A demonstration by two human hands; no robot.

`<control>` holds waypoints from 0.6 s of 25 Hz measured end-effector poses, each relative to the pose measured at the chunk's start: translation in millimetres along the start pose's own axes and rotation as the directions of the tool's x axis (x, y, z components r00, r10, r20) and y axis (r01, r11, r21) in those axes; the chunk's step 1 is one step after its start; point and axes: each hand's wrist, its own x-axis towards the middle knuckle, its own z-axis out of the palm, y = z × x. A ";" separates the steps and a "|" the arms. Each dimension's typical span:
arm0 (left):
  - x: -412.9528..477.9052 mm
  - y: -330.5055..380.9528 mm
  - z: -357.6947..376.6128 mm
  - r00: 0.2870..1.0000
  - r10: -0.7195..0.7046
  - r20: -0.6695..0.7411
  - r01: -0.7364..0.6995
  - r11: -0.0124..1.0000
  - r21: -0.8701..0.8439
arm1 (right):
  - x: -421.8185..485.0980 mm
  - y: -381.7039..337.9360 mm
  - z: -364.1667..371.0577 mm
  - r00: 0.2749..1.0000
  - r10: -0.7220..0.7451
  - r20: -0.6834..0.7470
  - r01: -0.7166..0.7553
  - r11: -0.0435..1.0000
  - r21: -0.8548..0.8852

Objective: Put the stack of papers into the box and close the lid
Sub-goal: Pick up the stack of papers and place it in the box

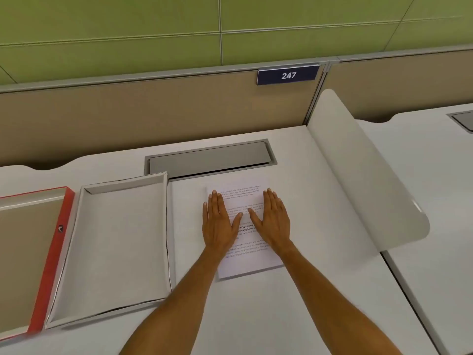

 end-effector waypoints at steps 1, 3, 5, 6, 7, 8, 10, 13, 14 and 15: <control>-1.7 -0.9 2.2 1.000 -0.017 0.004 0.017 1.000 0.001 | -1.4 0.1 2.4 1.000 0.019 0.005 -0.019 1.000 0.023; -4.2 -2.6 6.7 0.998 -0.053 0.021 0.053 0.999 0.012 | -2.9 0.7 6.0 0.997 0.077 0.031 -0.079 0.994 0.073; -8.1 -3.6 11.3 0.997 -0.077 0.032 0.077 0.997 0.010 | -6.8 -0.6 10.5 0.993 0.106 0.050 -0.110 0.989 0.097; -9.1 -2.2 11.6 0.996 -0.086 0.033 0.086 0.996 -0.004 | -8.2 -2.0 11.0 0.992 0.113 0.052 -0.118 0.988 0.101; -8.9 -1.9 12.7 0.995 -0.094 0.037 0.095 0.995 -0.021 | -7.8 -1.9 12.4 0.991 0.118 0.057 -0.124 0.986 0.110; -8.5 -1.8 13.5 0.995 -0.097 0.035 0.098 0.994 -0.043 | -6.6 -1.8 12.7 0.991 0.117 0.057 -0.124 0.984 0.126; -8.3 0.4 14.1 0.989 -0.142 0.048 0.146 0.986 -0.078 | -5.3 -4.3 14.2 0.986 0.152 0.068 -0.163 0.965 0.204; -6.2 5.3 13.0 0.956 -0.283 0.077 0.293 0.938 -0.186 | 1.5 -8.4 11.4 0.963 0.252 0.094 -0.269 0.890 0.369; -5.1 6.9 11.9 0.936 -0.338 0.095 0.351 0.911 -0.216 | 4.0 -9.6 10.4 0.953 0.285 0.103 -0.303 0.867 0.397; -4.6 8.2 11.0 0.916 -0.386 0.106 0.401 0.887 -0.229 | 5.8 -11.0 10.1 0.942 0.317 0.112 -0.334 0.851 0.405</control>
